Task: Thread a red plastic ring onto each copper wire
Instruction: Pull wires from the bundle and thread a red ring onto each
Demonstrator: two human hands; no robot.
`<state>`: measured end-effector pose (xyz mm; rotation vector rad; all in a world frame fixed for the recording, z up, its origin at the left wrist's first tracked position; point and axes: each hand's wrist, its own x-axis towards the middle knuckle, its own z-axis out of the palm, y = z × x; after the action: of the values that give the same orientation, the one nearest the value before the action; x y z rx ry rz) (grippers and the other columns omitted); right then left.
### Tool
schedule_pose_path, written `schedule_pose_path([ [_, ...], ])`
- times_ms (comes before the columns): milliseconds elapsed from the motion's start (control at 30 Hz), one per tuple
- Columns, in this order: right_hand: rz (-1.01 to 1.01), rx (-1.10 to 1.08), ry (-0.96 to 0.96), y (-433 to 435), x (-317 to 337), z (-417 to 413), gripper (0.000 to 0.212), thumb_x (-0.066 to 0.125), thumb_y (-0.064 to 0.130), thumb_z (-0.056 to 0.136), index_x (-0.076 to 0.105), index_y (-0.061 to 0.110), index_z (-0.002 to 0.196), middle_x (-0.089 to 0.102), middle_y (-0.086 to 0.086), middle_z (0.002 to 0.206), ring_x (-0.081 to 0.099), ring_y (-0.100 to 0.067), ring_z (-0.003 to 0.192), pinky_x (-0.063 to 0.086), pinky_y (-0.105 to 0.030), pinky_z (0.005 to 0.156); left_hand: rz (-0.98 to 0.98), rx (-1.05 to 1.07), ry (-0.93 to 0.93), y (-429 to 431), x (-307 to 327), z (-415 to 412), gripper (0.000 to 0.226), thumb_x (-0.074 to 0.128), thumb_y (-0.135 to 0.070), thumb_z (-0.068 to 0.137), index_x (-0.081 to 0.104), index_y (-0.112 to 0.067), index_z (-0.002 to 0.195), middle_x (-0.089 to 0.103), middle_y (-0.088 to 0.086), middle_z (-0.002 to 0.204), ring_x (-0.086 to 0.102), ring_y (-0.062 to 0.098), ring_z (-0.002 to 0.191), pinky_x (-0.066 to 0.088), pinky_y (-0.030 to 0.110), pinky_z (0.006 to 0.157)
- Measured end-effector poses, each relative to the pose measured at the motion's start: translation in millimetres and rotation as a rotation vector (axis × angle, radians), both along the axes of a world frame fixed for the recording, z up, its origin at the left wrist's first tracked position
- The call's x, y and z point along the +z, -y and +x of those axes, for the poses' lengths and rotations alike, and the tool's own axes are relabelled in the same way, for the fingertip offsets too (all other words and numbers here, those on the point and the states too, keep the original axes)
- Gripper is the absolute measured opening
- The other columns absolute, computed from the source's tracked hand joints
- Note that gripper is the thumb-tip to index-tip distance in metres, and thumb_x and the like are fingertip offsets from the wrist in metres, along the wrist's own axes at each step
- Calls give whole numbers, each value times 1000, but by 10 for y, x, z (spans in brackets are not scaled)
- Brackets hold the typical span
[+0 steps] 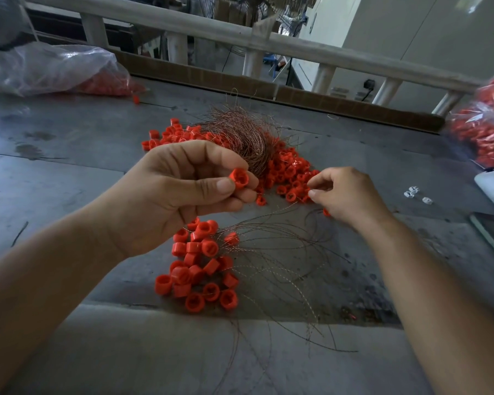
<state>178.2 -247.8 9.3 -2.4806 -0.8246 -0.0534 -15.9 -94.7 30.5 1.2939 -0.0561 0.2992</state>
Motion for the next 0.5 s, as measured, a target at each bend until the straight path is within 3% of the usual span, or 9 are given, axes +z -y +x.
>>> schedule_pose_path([
  [133,-15,10,70,-24,13,-26,14,69,14,78,60,24,74,57,7,74,58,-17,78,49,-29,72,-5,-2,-7,-15,5,0,20,64,-8,57,73,-15,73,72,10,79,70,15,72,54,18,59],
  [200,82,3,4,-13,50,-27,18,69,10,77,58,21,69,56,8,68,60,-19,73,52,-32,67,-1,-2,-11,-20,2,2,20,64,-8,57,73,-15,73,72,10,79,70,15,72,54,18,60],
  [367,577,204,-517,0,256,-180,19,59,-4,82,61,14,75,65,2,61,60,-8,54,50,-18,54,27,2,-31,8,-16,16,19,66,-8,58,74,-12,75,72,10,80,70,16,72,54,18,61],
  [500,676,369,-794,-27,342,-361,9,56,3,82,61,11,78,68,0,62,63,-8,53,51,-18,51,69,32,-72,-5,-28,31,21,66,1,63,74,-11,78,72,11,80,70,17,74,54,18,62],
])
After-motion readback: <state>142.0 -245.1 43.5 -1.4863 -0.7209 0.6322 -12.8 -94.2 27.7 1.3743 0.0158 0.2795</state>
